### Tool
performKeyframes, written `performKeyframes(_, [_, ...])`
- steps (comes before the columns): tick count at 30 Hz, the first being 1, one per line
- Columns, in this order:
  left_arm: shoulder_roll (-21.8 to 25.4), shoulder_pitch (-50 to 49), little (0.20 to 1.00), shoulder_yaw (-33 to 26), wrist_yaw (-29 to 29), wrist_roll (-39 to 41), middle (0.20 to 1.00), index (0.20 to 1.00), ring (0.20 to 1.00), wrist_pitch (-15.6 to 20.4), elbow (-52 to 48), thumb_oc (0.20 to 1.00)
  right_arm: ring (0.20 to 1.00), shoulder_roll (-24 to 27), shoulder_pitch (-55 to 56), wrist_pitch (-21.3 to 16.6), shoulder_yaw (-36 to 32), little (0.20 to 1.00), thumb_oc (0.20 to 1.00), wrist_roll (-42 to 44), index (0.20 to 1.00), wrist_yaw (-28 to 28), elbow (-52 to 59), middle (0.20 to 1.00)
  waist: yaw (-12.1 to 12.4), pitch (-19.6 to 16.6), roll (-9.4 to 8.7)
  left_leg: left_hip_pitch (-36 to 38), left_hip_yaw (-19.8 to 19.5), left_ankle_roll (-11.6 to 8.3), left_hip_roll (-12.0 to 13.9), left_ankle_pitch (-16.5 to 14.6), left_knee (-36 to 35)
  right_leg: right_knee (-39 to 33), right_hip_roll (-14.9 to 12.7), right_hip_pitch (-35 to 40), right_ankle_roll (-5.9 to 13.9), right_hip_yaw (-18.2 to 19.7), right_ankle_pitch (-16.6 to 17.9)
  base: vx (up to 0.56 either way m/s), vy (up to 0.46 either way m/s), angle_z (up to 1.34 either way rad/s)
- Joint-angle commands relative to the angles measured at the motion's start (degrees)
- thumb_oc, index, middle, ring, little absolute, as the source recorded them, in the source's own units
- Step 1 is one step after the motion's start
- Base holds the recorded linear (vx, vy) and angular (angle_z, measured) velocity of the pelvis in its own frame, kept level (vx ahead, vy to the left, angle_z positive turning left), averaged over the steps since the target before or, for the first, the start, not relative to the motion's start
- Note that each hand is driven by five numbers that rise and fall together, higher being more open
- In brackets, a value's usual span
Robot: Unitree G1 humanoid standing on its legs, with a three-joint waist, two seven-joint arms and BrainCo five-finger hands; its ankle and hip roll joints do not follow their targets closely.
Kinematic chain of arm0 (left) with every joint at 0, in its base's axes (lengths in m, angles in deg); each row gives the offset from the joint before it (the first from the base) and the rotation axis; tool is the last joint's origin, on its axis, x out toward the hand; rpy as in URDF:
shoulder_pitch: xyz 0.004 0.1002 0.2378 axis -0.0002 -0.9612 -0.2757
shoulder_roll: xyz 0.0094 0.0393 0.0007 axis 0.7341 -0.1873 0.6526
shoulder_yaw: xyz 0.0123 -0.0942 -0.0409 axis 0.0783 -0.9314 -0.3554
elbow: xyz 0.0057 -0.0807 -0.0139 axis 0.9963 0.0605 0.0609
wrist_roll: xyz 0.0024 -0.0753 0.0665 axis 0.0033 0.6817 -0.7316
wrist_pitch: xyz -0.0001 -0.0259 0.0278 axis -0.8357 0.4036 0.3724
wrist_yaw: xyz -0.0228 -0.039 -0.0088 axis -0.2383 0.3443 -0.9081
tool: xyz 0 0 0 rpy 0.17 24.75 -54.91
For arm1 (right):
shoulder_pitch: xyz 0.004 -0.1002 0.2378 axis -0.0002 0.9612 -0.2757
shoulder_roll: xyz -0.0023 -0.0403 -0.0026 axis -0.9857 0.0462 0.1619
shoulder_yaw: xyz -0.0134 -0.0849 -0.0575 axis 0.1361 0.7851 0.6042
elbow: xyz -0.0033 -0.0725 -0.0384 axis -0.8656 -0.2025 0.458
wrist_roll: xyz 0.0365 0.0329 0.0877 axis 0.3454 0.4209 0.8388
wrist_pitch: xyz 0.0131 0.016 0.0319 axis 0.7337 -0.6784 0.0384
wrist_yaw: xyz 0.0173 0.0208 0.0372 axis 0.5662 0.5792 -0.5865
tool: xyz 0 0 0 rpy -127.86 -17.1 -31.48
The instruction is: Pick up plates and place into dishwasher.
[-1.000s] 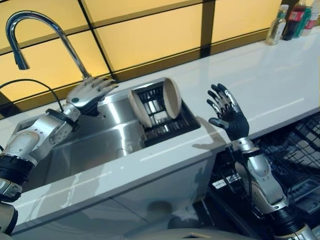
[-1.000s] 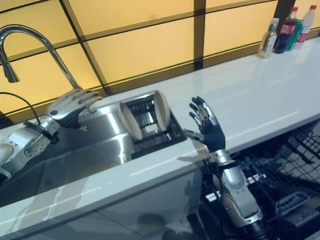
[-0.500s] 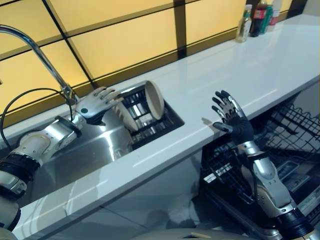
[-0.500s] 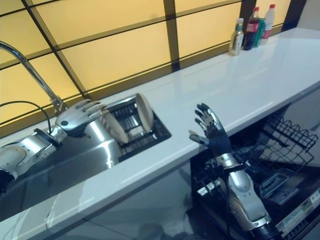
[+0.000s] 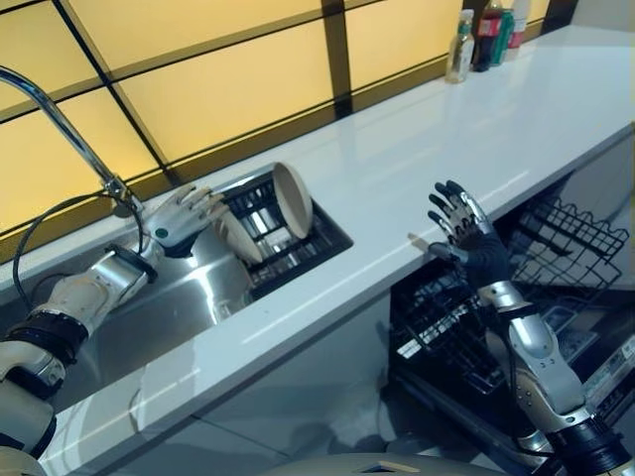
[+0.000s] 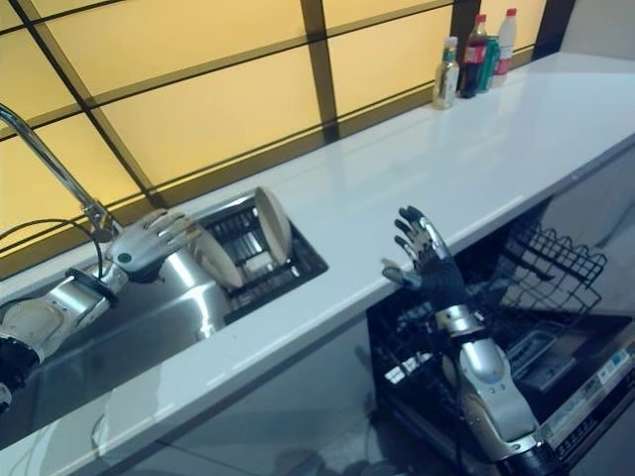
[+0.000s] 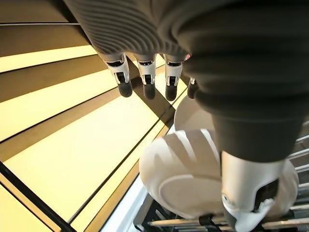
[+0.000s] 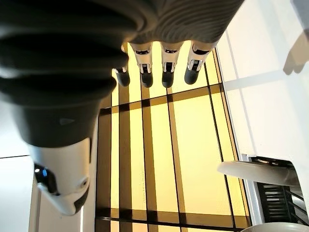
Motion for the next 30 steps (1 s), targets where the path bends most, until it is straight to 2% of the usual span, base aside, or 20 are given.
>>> performKeyframes(1, [-0.01,2.15,1.0,-2.93,-3.19,-1.1,1.0,1.0,1.0,-3.35,3.62,1.0,1.0,0.35,-0.3,-2.18,-1.62,1.0,1.0,0.47,1.0,-0.01,2.98,1.0,0.02,0.27,-2.29,0.11,0.72,2.46,-2.08,-8.48,4.27,2.36,-1.95,-3.2,6.67,-0.77,-1.16,0.06,-0.025,-0.04])
performKeyframes(6, [-0.9,1.44,1.0,-3.8,-5.54,-0.41,1.0,1.0,1.0,-3.41,5.82,1.0,1.0,0.8,0.58,-2.15,-3.0,1.0,1.0,0.65,1.0,0.65,2.78,1.0,-0.36,0.57,-2.44,-0.18,0.79,2.37,-1.95,-8.31,4.72,2.61,-1.93,-3.29,6.64,-0.61,-1.15,0.06,-0.018,-0.1])
performKeyframes(20, [-2.44,0.47,1.0,-3.32,-5.79,-1.45,1.0,1.0,1.0,-5.33,8.18,1.0,1.0,2.56,1.39,-1.14,-4.75,1.0,1.0,1.83,1.0,1.28,4.05,1.0,-1.12,2.32,-1.96,-2.12,-0.51,1.68,-1.41,-6.77,5.32,4.54,-2.18,-4.7,6.51,-0.43,-1.59,0.01,0.0,-0.02])
performKeyframes(21, [-2.52,0.37,0.871,-3.23,-5.46,-1.56,0.871,0.871,0.871,-5.67,8.53,0.871,1.0,2.72,1.3,-0.8,-4.99,1.0,1.0,2.02,1.0,1.39,4.09,1.0,-1.19,2.46,-1.91,-2.15,-0.55,1.6,-1.36,-6.7,5.33,4.64,-2.25,-4.71,6.54,-0.46,-1.65,0.0,0.0,0.0])
performKeyframes(22, [-2.5,0.34,0.507,-3.19,-5.43,-1.43,0.507,0.507,0.507,-5.83,8.81,0.507,1.0,2.74,1.36,-0.65,-5.09,1.0,1.0,2.07,1.0,1.4,4.17,1.0,-1.24,2.56,-1.89,-2.15,-0.58,1.56,-1.33,-6.65,5.33,4.69,-2.29,-4.69,6.54,-0.5,-1.69,0.03,-0.006,-0.02])
performKeyframes(23, [-2.3,0.26,0.2,-3.2,-5.4,-1.19,0.2,0.2,0.2,-5.94,8.9,0.2,1.0,2.8,1.53,-0.5,-5.2,1.0,1.0,2.3,1.0,1.42,4.31,1.0,-1.26,2.61,-1.9,-2.2,-0.66,1.52,-1.31,-6.59,5.4,4.72,-2.32,-4.66,6.55,-0.5,-1.72,0.03,-0.016,-0.01])
performKeyframes(30, [-2.34,-1.05,0.2,-4.29,-7.42,-1.42,0.2,0.2,0.2,-5.85,10.11,0.2,1.0,2.32,2.76,-0.55,-5.83,1.0,1.0,2.21,1.0,2.63,4.2,1.0,-1.33,2.26,-2.12,-2.25,-0.41,1.25,-1.07,-6.35,5.99,4.45,-2.48,-3.97,6.4,-1.15,-1.68,0.04,-0.02,-0.01])
